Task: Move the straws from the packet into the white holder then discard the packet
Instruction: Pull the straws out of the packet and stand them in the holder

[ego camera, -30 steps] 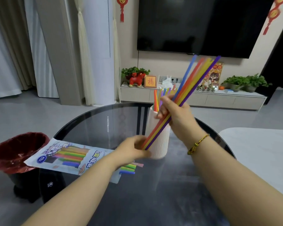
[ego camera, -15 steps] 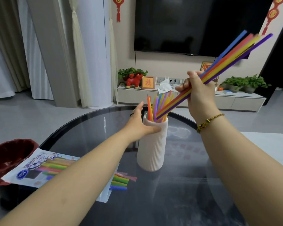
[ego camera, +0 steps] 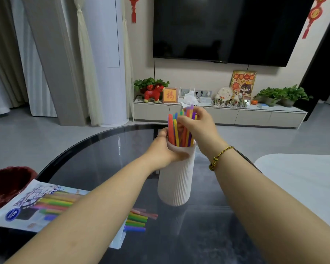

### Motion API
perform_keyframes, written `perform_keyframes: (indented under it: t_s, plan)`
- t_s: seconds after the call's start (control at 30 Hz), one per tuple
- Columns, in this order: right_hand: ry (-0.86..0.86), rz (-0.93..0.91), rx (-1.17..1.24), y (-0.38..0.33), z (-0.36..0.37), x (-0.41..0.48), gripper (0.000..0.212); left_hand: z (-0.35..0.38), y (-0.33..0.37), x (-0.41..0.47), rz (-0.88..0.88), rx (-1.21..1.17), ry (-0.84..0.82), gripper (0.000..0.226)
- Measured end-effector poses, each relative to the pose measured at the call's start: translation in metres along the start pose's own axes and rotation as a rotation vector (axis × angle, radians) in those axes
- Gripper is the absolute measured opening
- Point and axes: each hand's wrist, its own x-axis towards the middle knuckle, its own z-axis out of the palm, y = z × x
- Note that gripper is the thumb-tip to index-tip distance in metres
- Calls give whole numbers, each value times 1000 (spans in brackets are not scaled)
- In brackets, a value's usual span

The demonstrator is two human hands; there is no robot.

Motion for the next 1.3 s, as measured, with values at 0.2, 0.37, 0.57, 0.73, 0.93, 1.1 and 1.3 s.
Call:
perform_keyframes:
  t_s: [0.2, 0.37, 0.57, 0.73, 0.93, 1.1, 1.3]
  plan:
    - [28, -51, 22, -6, -7, -1, 21, -2, -2, -2, 11, 36, -25, 72]
    - [122, -140, -86, -5, -9, -9, 25, -4, -10, -9, -4, 55, -53, 74]
    - [303, -410, -391, -10, -11, -34, 26, -20, -33, -45, -55, 136, 45, 70]
    - [305, -581, -533, -8, 5, -70, 22, -40, -68, -92, -22, 322, 171, 40]
    - [80, -659, -629, 19, 33, -110, 21, -55, -122, -148, -162, 561, 306, 38]
    - [-285, -366, -767, 70, 54, -130, 22, -55, -153, -173, -227, 775, 278, 56]
    - [-482, 49, -902, 112, 73, -134, 46, -53, -163, -176, -246, 873, 206, 55]
